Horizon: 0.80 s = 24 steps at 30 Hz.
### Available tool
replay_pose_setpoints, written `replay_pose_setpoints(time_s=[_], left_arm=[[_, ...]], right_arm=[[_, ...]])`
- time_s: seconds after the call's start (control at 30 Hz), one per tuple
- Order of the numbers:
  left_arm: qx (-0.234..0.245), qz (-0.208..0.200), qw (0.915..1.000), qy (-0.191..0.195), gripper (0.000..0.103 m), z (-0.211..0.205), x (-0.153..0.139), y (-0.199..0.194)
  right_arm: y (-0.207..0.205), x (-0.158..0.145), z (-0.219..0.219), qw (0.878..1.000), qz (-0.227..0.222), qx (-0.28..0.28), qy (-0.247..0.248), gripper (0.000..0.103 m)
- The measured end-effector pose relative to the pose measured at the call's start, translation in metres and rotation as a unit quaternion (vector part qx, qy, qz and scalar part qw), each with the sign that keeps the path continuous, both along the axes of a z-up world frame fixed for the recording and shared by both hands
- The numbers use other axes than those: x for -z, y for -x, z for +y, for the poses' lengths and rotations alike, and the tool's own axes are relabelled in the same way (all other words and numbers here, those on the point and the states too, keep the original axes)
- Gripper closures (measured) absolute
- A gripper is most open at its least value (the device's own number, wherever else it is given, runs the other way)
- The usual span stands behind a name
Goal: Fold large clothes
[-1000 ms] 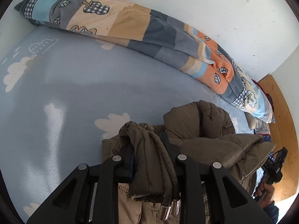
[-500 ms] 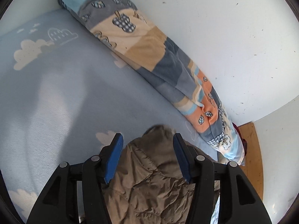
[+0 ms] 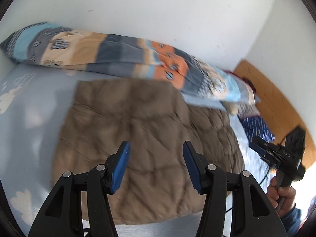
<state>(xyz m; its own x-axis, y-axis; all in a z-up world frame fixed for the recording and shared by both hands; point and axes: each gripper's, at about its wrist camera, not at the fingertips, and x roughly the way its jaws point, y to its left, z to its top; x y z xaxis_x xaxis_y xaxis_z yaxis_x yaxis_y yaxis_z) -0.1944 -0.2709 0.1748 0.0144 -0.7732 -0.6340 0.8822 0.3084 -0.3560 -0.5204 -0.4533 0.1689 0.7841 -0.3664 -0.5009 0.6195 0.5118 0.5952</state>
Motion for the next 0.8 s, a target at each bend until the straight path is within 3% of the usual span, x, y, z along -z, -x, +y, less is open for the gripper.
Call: replay_pose_setpoints(time_s=[0.07,0.2,0.3,0.37,0.5,0.53,0.57,0.67,0.8], left_arm=[[0.018,0.001,0.9998,-0.004,0.05,-0.015,0.016,0.027],[0.018,-0.013,0.9982,-0.057,0.054,-0.052,0.053,0.043],[-0.005,0.005,0.9947,-0.103,0.059,-0.069,0.082,0.029],[-0.016,0.04,0.9923,-0.116,0.07,-0.077,0.097,0.014],[-0.027,0.102,0.9864,-0.126,0.082,-0.084,0.114,-0.011],[-0.036,0.106,0.9847,-0.133,0.095,-0.085,0.119,-0.018],[-0.043,0.109,0.9834,-0.139,0.099,-0.084,0.123,-0.023],[-0.045,0.155,0.9781,-0.131,0.1,-0.077,0.132,-0.031],[-0.043,0.131,0.9827,-0.124,0.1,-0.075,0.119,-0.02]], right_arm=[[-0.03,0.009,0.024,0.998,0.053,-0.017,0.024,0.071],[-0.064,0.031,0.032,0.988,0.127,-0.034,0.076,0.073],[-0.073,0.067,0.011,0.983,0.171,-0.039,0.049,0.074],[-0.075,0.085,-0.005,0.98,0.194,-0.029,0.04,0.077],[-0.072,0.108,-0.034,0.981,0.191,-0.034,-0.01,0.082],[-0.073,0.111,-0.035,0.981,0.192,-0.036,-0.014,0.083],[-0.074,0.115,-0.038,0.98,0.196,-0.035,-0.017,0.083],[-0.076,0.12,-0.04,0.978,0.202,-0.031,-0.025,0.083],[-0.076,0.112,-0.037,0.978,0.207,-0.024,-0.031,0.083]])
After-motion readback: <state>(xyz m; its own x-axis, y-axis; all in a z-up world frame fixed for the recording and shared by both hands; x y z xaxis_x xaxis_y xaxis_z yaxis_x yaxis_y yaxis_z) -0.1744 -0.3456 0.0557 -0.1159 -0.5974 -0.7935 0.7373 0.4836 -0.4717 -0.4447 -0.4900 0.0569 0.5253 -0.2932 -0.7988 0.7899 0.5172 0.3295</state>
